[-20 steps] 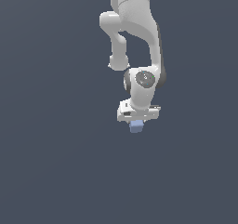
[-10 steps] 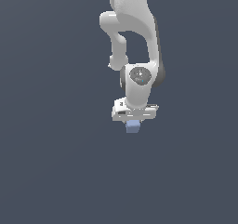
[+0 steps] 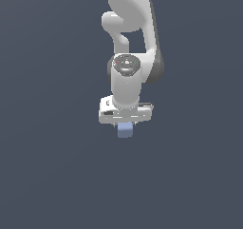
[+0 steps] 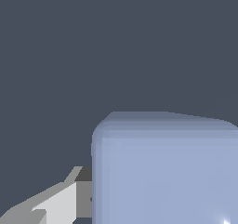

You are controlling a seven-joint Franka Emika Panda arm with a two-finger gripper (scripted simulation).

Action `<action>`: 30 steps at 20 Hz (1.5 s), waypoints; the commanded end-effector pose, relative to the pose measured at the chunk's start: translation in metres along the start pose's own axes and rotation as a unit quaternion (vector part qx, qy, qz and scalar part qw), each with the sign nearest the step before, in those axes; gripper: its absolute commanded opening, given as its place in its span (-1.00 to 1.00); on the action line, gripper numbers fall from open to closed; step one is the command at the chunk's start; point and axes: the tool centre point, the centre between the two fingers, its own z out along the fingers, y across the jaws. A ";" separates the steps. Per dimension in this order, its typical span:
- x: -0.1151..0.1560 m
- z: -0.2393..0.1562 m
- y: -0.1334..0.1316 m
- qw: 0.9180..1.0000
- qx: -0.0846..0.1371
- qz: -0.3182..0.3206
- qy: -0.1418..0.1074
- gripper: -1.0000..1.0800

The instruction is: Pick up the object and move it to a goal position.

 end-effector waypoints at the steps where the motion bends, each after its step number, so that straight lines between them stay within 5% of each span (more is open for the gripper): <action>1: 0.010 -0.020 0.017 1.000 0.000 0.000 0.000 -1.00; 14: 0.055 -0.101 0.085 1.000 0.000 0.000 0.000 -1.00; 30: 0.087 -0.153 0.129 1.000 0.000 0.000 0.000 -1.00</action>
